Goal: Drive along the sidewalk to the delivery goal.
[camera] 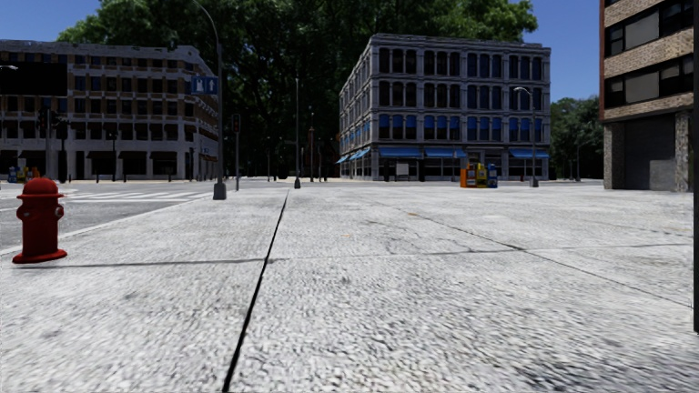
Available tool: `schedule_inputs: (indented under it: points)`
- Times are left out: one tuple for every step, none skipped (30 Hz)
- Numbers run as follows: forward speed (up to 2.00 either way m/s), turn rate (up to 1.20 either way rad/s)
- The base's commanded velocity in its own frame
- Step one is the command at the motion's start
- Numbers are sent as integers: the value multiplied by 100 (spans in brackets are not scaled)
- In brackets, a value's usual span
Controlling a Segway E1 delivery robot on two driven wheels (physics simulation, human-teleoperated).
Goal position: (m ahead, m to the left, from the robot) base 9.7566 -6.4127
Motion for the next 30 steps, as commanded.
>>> schedule_inputs:
  points:
    - [200,-29]
    - [200,-29]
    - [200,-29]
    - [200,-29]
    - [200,-29]
    - [200,-29]
    - [200,-38]
    - [200,-38]
    - [200,-44]
    - [200,-45]
    - [200,-45]
    - [200,-45]
    - [200,-45]
    - [200,-45]
    - [200,-45]
    - [200,-45]
    - [200,-45]
    - [200,-45]
    - [200,-45]
    - [200,-45]
    - [200,-45]
    - [200,-45]
    - [200,-45]
    - [200,-45]
    - [200,-45]
    - [200,-45]
    - [200,-45]
    - [200,-45]
    - [200,-45]
    - [200,-45]
